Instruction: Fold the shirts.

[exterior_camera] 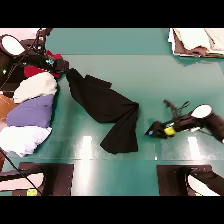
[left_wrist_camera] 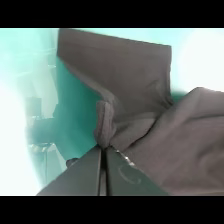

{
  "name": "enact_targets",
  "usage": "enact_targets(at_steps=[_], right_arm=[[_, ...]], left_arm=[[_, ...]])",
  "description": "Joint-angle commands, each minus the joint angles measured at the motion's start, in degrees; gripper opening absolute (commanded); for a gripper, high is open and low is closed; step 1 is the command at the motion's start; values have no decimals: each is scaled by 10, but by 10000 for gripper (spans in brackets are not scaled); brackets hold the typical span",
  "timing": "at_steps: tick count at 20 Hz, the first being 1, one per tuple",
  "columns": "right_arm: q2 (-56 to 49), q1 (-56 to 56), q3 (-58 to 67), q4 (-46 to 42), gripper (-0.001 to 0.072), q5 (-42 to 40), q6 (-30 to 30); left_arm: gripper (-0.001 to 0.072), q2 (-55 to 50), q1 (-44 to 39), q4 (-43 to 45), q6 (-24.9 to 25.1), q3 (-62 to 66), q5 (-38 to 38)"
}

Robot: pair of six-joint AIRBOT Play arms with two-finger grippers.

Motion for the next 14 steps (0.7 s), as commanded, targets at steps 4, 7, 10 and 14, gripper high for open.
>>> enact_targets(at_steps=[4, 7, 10, 14], right_arm=[[-117, 163, 11, 35, 345, -114, -4], [-169, 191, 79, 11, 138, -114, -3], [-161, 167, 143, -48, 18, -93, 15], [-56, 54, 255, -179, 17, 5, 68]], left_arm=[[24, 2, 0, -1, 1, 2, 0], [24, 2, 1, 0, 0, 3, -1], [23, 20, 1, -1, -16, 20, -7], [23, 100, 1, 8, -16, 103, 1]])
